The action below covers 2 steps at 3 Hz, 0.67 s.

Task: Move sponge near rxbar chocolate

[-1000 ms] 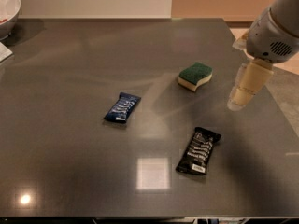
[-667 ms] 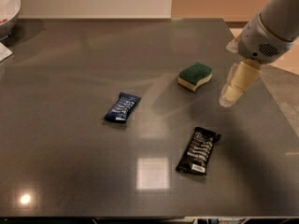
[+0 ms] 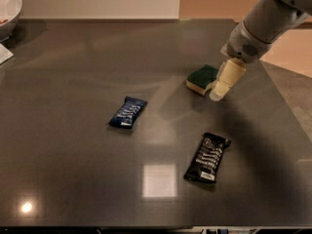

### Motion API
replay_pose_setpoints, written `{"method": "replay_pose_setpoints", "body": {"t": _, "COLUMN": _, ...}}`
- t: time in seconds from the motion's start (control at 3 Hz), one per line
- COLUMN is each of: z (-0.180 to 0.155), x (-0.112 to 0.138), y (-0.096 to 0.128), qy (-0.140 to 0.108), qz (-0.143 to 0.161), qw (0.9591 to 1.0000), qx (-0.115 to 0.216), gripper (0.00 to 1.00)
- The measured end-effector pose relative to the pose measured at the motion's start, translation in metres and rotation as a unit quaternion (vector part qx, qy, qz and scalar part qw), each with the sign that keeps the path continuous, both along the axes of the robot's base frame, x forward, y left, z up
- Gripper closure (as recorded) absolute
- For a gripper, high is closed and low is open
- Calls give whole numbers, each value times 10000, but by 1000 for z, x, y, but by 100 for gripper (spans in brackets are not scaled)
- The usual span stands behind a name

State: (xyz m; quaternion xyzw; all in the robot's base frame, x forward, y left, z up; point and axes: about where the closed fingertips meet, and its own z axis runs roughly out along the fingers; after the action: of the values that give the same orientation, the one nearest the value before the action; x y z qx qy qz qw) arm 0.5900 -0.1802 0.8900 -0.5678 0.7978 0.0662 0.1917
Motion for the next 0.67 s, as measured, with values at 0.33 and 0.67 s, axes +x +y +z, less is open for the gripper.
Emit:
{"method": "replay_pose_setpoints", "body": {"t": 0.33, "z": -19, "x": 30, "y": 7, "qy": 144, "qz": -63, "qw": 9999, "qx": 50, "gripper": 0}}
{"method": "replay_pose_setpoints", "body": {"t": 0.67, "z": -36, "x": 53, "y": 8, "qy": 264, "qz": -174, "qw": 9994, "qx": 117, "gripper": 0}}
